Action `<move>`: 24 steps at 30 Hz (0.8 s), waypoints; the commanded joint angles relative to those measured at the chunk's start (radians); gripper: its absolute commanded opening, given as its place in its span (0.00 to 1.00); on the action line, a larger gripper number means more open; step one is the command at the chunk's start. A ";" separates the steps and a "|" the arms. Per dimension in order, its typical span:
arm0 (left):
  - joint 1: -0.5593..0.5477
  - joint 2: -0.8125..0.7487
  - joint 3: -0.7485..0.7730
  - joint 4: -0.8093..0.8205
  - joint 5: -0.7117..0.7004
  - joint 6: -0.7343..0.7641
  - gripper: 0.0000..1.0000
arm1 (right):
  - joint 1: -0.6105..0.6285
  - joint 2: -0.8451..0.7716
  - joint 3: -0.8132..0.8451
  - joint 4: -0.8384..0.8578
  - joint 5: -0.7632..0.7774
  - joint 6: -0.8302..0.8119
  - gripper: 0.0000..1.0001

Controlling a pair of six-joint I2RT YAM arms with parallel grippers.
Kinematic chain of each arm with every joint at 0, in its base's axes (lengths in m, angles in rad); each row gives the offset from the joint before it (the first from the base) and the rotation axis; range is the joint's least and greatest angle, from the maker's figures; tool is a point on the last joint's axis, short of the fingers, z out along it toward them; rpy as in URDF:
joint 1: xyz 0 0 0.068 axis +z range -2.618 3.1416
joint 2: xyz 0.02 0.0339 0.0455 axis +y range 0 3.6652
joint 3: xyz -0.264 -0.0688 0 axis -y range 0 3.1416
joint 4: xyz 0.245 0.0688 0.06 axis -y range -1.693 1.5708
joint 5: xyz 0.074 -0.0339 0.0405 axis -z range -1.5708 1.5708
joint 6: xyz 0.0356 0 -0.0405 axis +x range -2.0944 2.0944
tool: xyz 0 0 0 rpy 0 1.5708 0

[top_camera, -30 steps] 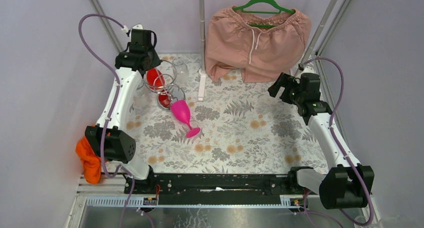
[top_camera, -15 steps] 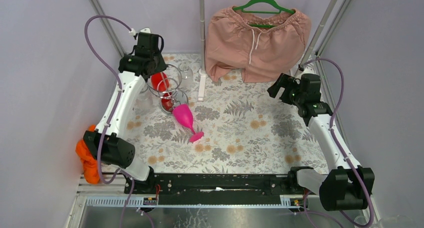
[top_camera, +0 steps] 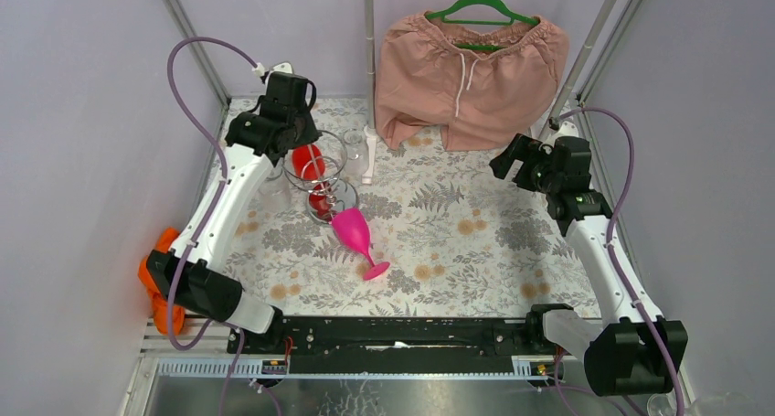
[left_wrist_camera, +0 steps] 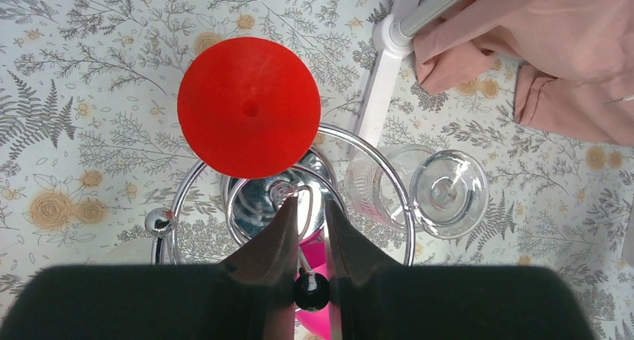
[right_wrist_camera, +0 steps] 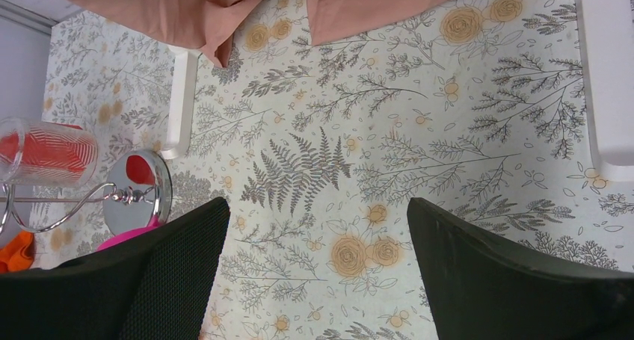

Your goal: Take the wine glass off the wine glass rack

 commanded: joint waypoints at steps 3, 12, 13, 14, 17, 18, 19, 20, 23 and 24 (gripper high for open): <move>-0.043 -0.061 -0.018 0.054 0.005 -0.044 0.00 | 0.005 -0.029 -0.005 -0.011 -0.037 0.003 0.97; -0.115 -0.082 -0.031 0.056 0.005 -0.075 0.00 | 0.008 -0.054 -0.006 -0.035 -0.056 -0.016 0.96; -0.121 -0.082 -0.027 0.058 0.005 -0.079 0.00 | 0.010 -0.059 -0.007 -0.037 -0.055 -0.017 0.96; -0.125 -0.083 -0.025 0.065 0.008 -0.081 0.00 | 0.013 -0.063 -0.010 -0.039 -0.056 -0.017 0.96; -0.140 -0.068 -0.012 0.069 0.022 -0.088 0.00 | 0.022 -0.072 -0.011 -0.051 -0.061 -0.021 0.96; -0.147 -0.062 -0.007 0.069 0.022 -0.090 0.00 | 0.023 -0.072 -0.011 -0.056 -0.062 -0.024 0.96; -0.155 -0.056 -0.006 0.070 0.021 -0.092 0.00 | 0.027 -0.073 -0.009 -0.061 -0.063 -0.027 0.96; -0.162 -0.053 -0.008 0.073 0.020 -0.093 0.00 | 0.032 -0.075 -0.008 -0.066 -0.062 -0.029 0.96; -0.183 -0.045 -0.009 0.082 0.020 -0.102 0.00 | 0.047 -0.081 -0.007 -0.075 -0.060 -0.032 0.96; -0.189 -0.044 -0.007 0.082 0.020 -0.103 0.00 | 0.055 -0.082 -0.006 -0.079 -0.059 -0.034 0.96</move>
